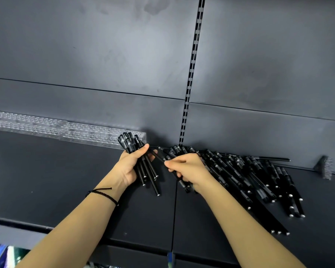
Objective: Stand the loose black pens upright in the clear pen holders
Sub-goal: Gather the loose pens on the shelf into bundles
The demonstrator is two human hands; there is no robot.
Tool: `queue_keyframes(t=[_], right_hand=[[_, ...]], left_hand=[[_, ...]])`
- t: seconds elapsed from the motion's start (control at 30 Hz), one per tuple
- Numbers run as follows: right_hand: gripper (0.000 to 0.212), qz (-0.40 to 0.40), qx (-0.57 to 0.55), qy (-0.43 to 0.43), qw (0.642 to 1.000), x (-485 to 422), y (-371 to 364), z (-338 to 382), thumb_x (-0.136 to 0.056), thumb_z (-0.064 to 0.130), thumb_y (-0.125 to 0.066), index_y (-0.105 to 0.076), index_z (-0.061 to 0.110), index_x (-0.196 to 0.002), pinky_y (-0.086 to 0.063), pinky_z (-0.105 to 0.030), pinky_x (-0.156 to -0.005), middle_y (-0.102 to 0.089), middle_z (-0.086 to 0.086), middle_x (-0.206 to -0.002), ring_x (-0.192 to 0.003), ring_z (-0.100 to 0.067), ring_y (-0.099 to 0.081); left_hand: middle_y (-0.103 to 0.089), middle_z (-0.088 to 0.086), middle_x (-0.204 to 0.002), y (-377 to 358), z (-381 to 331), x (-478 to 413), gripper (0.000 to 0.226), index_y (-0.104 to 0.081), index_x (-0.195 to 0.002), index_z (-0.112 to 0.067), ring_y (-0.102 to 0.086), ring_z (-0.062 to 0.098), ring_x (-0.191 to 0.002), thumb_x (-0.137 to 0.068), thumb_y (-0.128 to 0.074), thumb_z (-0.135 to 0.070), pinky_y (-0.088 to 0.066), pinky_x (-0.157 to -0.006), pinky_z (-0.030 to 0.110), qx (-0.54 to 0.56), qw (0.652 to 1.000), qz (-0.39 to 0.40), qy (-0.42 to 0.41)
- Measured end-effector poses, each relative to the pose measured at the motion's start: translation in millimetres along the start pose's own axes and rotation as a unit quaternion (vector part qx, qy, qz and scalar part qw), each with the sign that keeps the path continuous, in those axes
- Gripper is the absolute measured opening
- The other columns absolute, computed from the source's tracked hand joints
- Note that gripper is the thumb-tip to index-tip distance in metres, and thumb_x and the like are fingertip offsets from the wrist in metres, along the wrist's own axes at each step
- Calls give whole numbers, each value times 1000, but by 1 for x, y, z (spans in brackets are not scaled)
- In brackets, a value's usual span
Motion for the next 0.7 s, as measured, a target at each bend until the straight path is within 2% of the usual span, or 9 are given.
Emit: queue_keyframes(t=[0.1,0.17,0.23,0.3,0.33,0.47,0.7], right_hand=[[10,55,42,30,997,4,-6,3,-85,19,-71,-75,10,-83,-37,-11,-44,-66,5,-67,-43,3,-47],[14,79,66,39,994,5,-4,5,-86,27,-71,-74,16,-78,-37,-13,-43,-66,10,-61,-47,1,-49],[23,34,100,54,993,1,3,4,-86,35,-70,-75,14,-77,-43,-19,-48,-70,4,-66,-54,-9,-54],[29,-52,202,66,976,-4,14,0,-82,40,-71,-74,12,-73,-49,-28,-61,-71,-4,-73,-65,-18,-63],[30,-69,250,58,964,-5,18,-1,-81,41,-71,-73,12,-73,-50,-30,-63,-71,-6,-75,-70,-20,-65],[27,-20,328,5,945,-4,17,-4,-81,45,-72,-73,18,-75,-52,-31,-67,-72,2,-78,-74,-14,-66],[25,-45,366,-24,929,-4,19,-2,-84,45,-70,-74,20,-83,-47,-25,-61,-71,4,-83,-80,-15,-67]], left_hand=[[-75,12,-80,0,-1,3,14,-64,-99,-1,-72,21,-65,-89,-65,-11,-60,-59,35,-22,1000,9,4],[-74,9,-74,0,-1,5,9,-65,-94,-2,-72,20,-62,-88,-66,-8,-59,-55,34,-33,999,1,4],[-72,6,-65,-1,0,5,3,-63,-87,-5,-70,15,-55,-87,-66,-4,-56,-49,28,-41,999,-10,1],[-71,5,-62,-2,0,6,5,-63,-88,-5,-68,13,-53,-86,-67,-3,-54,-47,25,-46,999,-17,2],[-71,5,-63,-2,0,6,7,-64,-91,-5,-68,13,-53,-86,-68,-4,-54,-47,24,-50,999,-18,4],[-71,4,-66,0,-1,5,15,-67,-100,-2,-69,12,-56,-85,-68,-6,-54,-49,23,-45,999,-12,21],[-69,10,-69,-3,-1,6,6,-62,-94,-3,-71,19,-63,-89,-63,-6,-59,-58,30,-13,999,37,32]])
Point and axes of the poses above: each hand's wrist, its own x-axis away from the middle knuckle, its own y-axis out of the back of the hand, z = x × y, the point moved 2 cm from there along -x, towards the middle knuckle
